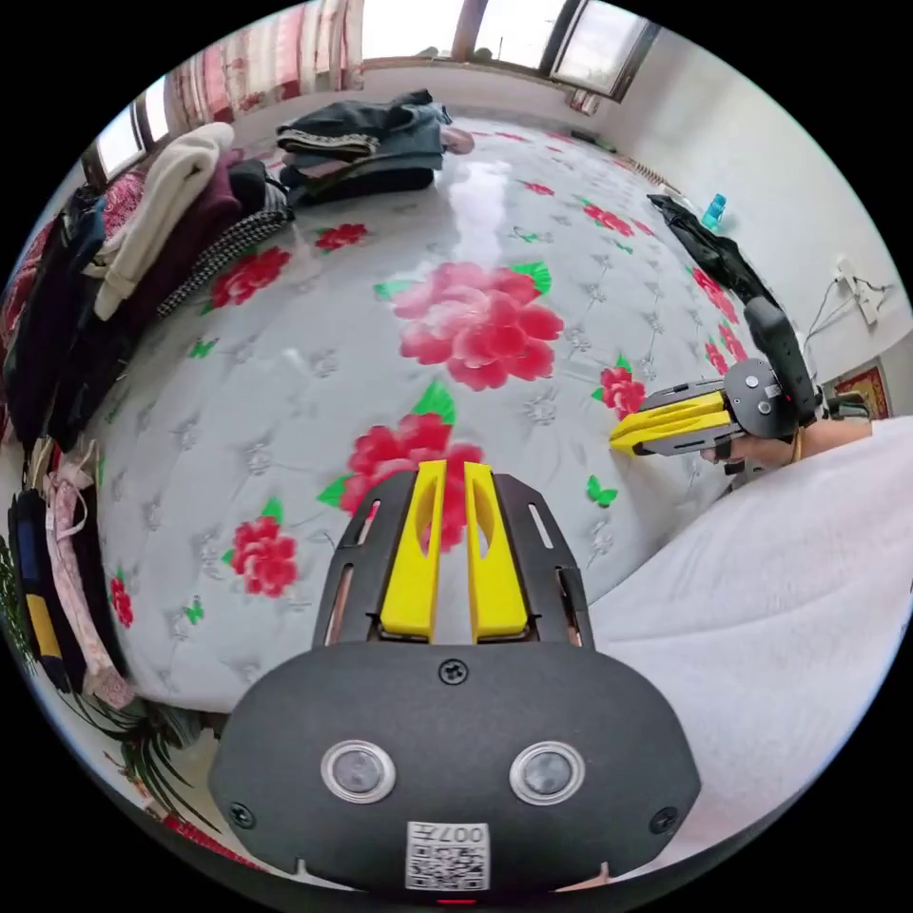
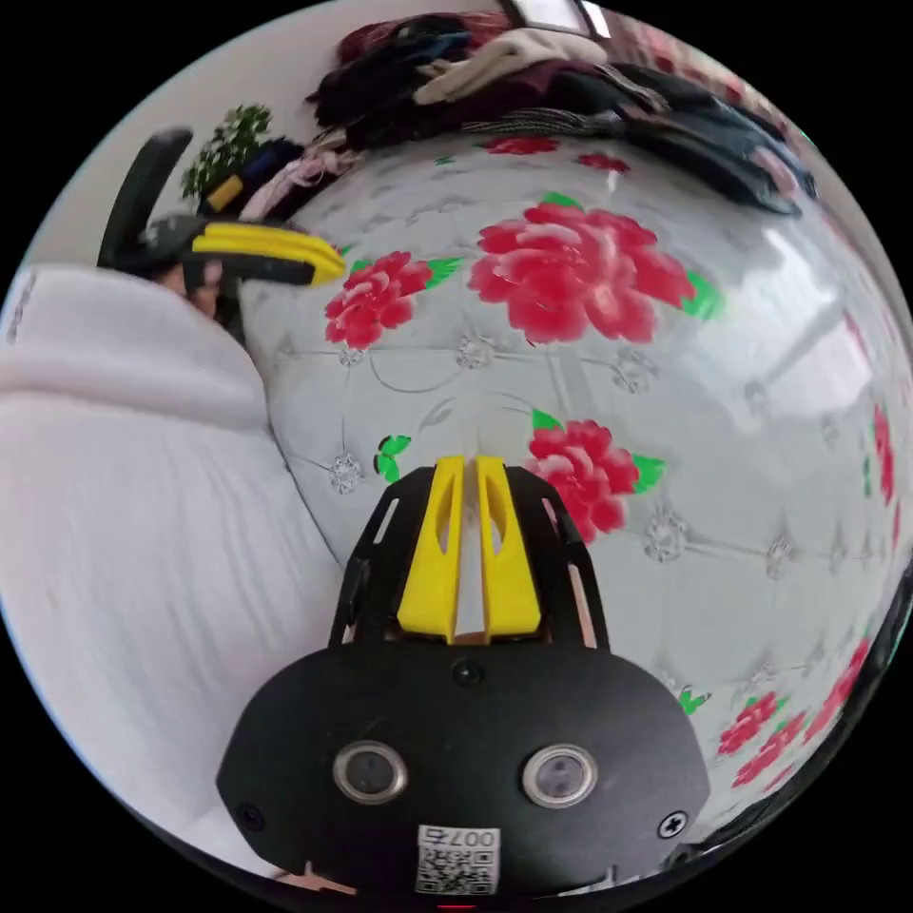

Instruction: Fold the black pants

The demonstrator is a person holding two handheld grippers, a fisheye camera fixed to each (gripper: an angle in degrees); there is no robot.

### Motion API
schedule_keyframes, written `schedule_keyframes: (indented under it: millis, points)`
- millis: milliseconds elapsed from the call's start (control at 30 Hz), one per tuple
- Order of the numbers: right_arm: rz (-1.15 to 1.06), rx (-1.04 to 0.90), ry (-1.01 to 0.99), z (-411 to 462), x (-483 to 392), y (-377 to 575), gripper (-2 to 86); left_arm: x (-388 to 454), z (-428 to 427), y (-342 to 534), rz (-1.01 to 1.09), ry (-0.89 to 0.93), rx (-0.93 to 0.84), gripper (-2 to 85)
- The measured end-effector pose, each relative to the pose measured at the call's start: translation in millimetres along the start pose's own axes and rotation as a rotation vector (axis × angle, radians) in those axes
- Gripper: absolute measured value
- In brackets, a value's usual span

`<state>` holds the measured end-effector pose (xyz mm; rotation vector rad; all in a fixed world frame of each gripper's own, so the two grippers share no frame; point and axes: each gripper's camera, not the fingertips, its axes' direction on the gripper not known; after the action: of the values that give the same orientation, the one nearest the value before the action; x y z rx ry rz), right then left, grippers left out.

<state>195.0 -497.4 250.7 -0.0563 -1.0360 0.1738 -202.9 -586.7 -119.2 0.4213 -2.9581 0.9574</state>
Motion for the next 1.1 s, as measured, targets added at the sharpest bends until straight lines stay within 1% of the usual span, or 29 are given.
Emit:
schedule_keyframes:
  millis: [33,67,100,133,167,200,267,300,367,433,500,567,633,667,700,767,800,833,900,1000,1067,1100]
  points:
    - [0.065,0.034,0.007,-15,23,6,2.0,23,24,-12,-0.024,0.006,-0.029,4.2]
    - [0.13,0.113,0.048,-39,50,19,3.1,35,36,-18,-0.035,0.012,-0.046,4.2]
    - [0.162,0.155,0.066,-54,65,28,3.9,58,61,-30,-0.048,0.027,-0.087,4.2]
    - [0.232,0.234,0.112,-84,98,50,5.3,81,86,-43,-0.045,0.028,-0.137,4.3]
    - [0.324,0.308,0.186,-116,137,77,6.8,92,99,-49,-0.039,0.025,-0.162,4.3]
    - [0.374,0.34,0.229,-132,158,91,7.2,112,123,-62,-0.028,0.01,-0.209,4.3]
    - [0.591,0.408,0.401,-195,245,151,8.7,133,157,-78,-0.047,-0.012,-0.267,4.4]
    - [0.648,0.416,0.438,-210,267,165,9.0,142,178,-86,-0.074,-0.003,-0.298,4.6]
    - [0.845,0.453,0.549,-270,345,214,10.1,150,199,-92,-0.1,-0.068,-0.33,5.0]
    - [0.92,0.481,0.617,-308,389,235,10.7,157,222,-92,-0.067,-0.12,-0.337,4.8]
    - [0.956,0.493,0.633,-335,426,243,11.1,157,235,-87,-0.048,-0.145,-0.314,4.7]
    - [0.992,0.454,0.618,-354,473,243,11.4,150,248,-85,-0.091,-0.136,-0.303,4.7]
    - [0.995,0.405,0.598,-361,502,238,11.1,133,264,-87,-0.176,-0.102,-0.315,4.8]
    - [0.997,0.372,0.576,-365,519,233,10.5,130,268,-88,-0.186,-0.096,-0.322,4.9]
    - [1.002,0.358,0.558,-367,527,232,10.1,125,277,-91,-0.186,-0.091,-0.341,4.9]
    - [1.06,0.289,0.417,-365,555,230,7.6,122,289,-96,-0.155,-0.096,-0.375,5.0]
    - [1.077,0.28,0.397,-365,559,231,6.7,120,297,-99,-0.133,-0.102,-0.398,5.0]
    - [1.108,0.303,0.434,-372,556,234,4.8,117,304,-103,-0.122,-0.104,-0.421,5.0]
    - [1.101,0.323,0.42,-382,548,236,2.1,111,314,-107,-0.125,-0.099,-0.45,5.1]
    - [0.932,0.387,0.346,-395,503,225,0.5,97,324,-108,-0.132,-0.074,-0.465,5.4]
    - [0.74,0.452,0.232,-398,435,208,0.0,90,328,-105,-0.112,-0.057,-0.458,5.7]
    - [0.696,0.448,0.202,-395,415,201,0.0,84,329,-102,-0.1,-0.049,-0.449,5.8]
